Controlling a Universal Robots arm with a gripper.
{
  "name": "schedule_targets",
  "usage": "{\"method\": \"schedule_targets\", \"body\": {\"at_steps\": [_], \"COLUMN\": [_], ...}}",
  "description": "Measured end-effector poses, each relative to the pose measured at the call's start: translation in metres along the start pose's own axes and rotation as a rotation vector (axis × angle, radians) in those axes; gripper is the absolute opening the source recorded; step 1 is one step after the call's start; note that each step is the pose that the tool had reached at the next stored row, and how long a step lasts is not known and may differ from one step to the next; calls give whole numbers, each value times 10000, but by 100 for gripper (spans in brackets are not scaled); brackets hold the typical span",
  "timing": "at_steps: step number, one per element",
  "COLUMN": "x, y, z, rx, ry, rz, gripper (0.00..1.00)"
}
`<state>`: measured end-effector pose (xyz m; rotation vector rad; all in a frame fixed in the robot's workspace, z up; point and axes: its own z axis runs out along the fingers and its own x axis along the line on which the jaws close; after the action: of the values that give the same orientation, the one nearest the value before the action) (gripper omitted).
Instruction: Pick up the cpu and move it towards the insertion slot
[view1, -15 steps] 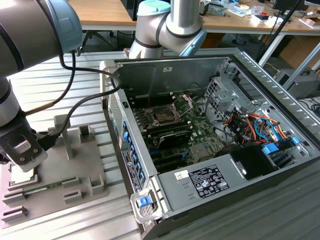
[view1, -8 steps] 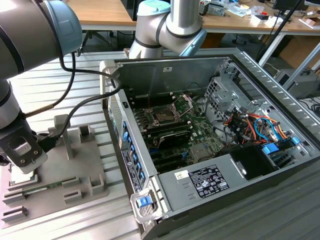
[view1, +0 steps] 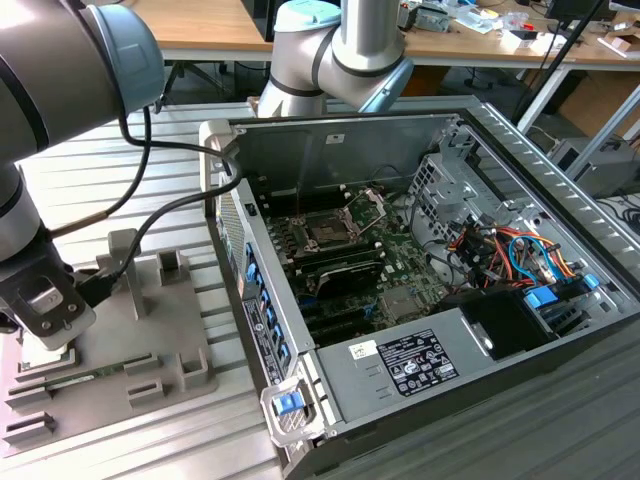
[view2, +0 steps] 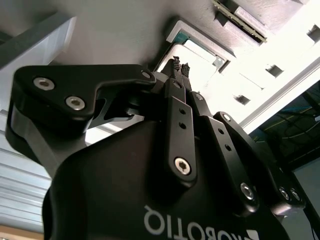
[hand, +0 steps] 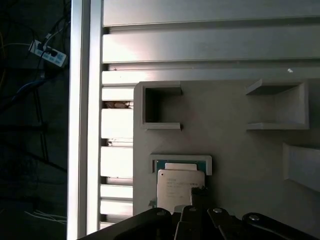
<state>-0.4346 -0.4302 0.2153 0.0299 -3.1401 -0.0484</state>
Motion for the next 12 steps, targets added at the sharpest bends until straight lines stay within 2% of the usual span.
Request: {"method": "schedule_targets", "body": {"at_steps": [12], "x": [70], "y": [-2], "z": [35], "rx": [1], "ry": [-2], "rz": [-1], "gripper": [11]}}
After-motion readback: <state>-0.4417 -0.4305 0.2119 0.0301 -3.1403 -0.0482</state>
